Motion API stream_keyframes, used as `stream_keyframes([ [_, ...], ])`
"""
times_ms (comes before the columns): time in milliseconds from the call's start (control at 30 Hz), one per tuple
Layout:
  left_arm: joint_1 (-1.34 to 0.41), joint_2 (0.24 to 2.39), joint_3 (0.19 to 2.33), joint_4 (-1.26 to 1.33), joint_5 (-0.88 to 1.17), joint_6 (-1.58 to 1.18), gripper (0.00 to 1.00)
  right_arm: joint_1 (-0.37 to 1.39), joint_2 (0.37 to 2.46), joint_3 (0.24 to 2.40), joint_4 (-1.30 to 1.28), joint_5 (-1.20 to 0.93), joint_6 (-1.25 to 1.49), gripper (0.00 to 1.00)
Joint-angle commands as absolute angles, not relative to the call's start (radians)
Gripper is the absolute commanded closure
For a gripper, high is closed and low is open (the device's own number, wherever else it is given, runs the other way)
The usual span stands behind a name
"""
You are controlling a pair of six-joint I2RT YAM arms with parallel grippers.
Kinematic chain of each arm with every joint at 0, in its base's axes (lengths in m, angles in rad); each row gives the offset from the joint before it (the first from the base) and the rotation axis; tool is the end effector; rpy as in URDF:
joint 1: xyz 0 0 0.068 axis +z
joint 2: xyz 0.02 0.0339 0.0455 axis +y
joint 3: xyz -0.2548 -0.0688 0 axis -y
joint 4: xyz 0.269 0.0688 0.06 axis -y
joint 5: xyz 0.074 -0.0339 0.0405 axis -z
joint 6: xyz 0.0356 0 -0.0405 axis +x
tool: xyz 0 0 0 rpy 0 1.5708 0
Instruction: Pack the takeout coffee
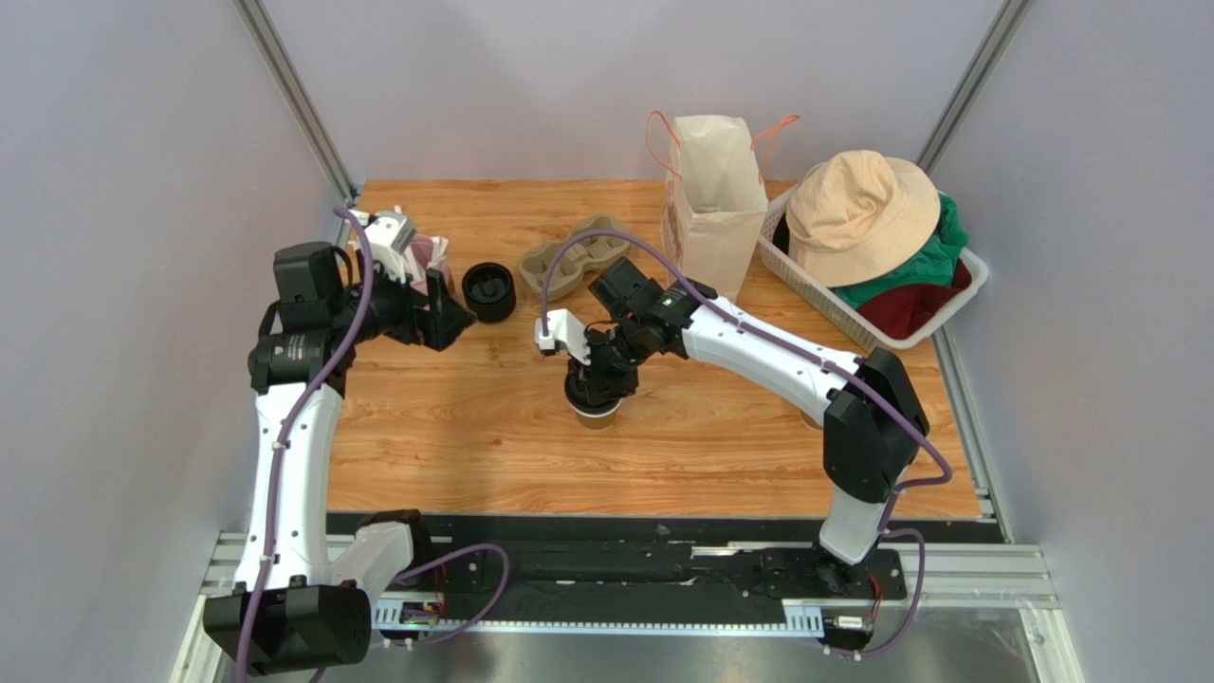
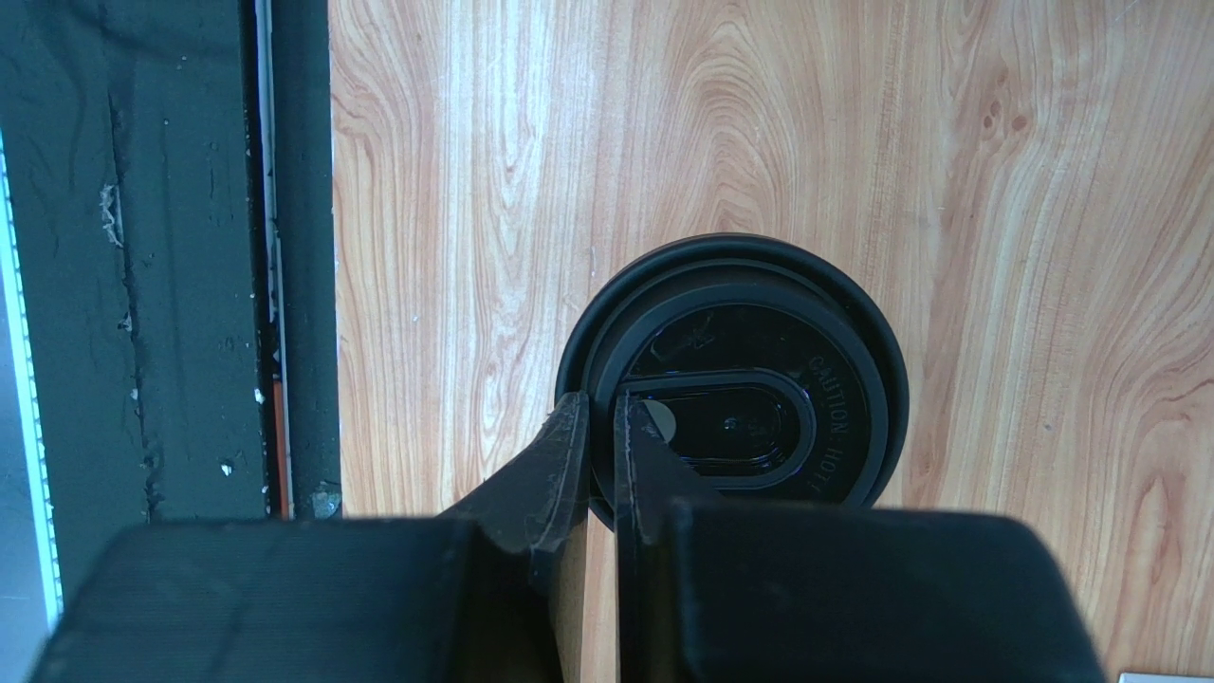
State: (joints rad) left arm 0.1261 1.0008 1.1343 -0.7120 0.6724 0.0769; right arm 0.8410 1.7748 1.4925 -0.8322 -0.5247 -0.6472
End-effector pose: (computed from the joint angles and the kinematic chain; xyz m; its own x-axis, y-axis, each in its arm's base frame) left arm 0.2274 0.0065 0.3676 -0.5086 -0.0039 -0.8610 0.4594 0.8445 -0.2752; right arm 0.2486 0.3047 0.2516 0.0002 -0.7825 -0.6227 -0.9929 -0.0743 0.0931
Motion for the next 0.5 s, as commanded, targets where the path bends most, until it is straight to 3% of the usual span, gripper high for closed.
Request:
stream_keyframes([
  [0, 0.132, 0.982, 1.131, -0.675, 0.693, 0.09, 0.01, 0.841, 1.807, 1.545, -0.845, -0.531, -0.617, 0.98],
  [467, 0.132, 0.986, 1.127, -0.67, 0.696, 0.089, 0.01, 0.839, 1.841, 1.552, -0.867, -0.512, -0.617, 0.97],
])
